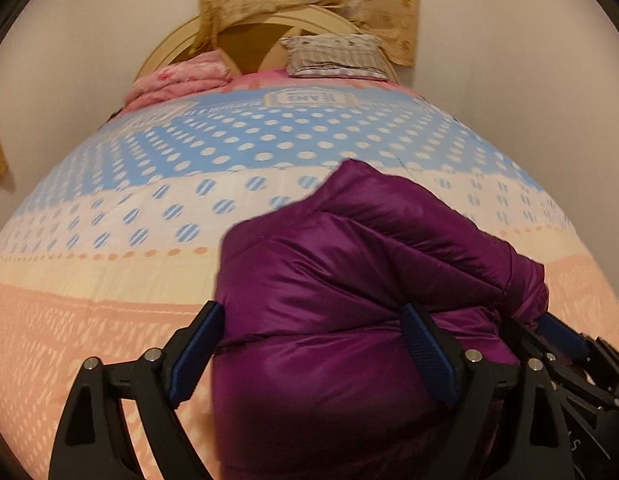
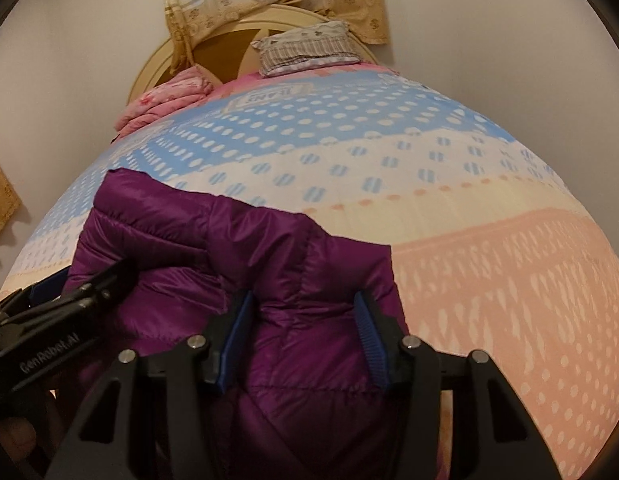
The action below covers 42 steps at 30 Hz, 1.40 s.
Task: Fold large clothes
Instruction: 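Grasp the folded jacket bundle with the right gripper while the left gripper presses it, then hold the purple jacket bundle with both grippers, pressing it together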
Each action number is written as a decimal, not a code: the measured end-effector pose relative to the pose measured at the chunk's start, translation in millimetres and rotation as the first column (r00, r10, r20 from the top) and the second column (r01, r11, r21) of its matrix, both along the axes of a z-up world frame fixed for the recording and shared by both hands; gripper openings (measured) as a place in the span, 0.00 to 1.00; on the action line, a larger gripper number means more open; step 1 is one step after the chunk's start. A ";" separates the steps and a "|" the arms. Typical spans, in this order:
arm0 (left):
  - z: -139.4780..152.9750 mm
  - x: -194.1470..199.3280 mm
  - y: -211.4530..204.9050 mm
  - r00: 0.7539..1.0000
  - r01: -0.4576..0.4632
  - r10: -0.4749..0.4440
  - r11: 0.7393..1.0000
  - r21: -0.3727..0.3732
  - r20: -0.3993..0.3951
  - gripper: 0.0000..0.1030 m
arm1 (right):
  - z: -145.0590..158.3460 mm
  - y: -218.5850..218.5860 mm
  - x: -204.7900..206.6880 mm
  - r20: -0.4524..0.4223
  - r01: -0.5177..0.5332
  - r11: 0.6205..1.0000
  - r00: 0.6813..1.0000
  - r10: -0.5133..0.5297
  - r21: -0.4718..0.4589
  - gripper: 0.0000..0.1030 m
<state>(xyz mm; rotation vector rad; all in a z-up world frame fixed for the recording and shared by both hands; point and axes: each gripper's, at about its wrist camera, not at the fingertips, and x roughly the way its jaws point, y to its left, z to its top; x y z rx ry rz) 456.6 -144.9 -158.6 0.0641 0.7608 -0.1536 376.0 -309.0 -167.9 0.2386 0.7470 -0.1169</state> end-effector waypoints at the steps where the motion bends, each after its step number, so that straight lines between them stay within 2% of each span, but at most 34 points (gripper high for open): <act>1: -1.4 -2.4 -6.9 1.000 0.004 -0.005 1.000 0.025 0.016 0.91 | -2.2 -2.0 -0.3 -0.002 0.006 1.000 1.000 -0.006 0.006 0.52; 5: -7.8 -5.1 -18.4 0.999 0.009 -0.013 0.997 0.072 0.046 0.95 | -5.7 -4.1 -4.7 -0.004 0.012 1.000 1.000 -0.012 0.006 0.52; 13: -22.6 8.1 -10.9 1.000 0.014 -0.013 1.000 0.007 -0.024 0.99 | -14.1 -6.5 -0.1 -0.027 0.015 1.000 1.000 -0.015 0.019 0.52; 42: -41.4 16.4 -17.7 0.995 0.001 0.005 0.998 0.059 -0.097 0.99 | -23.9 -5.5 5.0 -0.077 0.039 0.999 0.996 -0.040 -0.019 0.52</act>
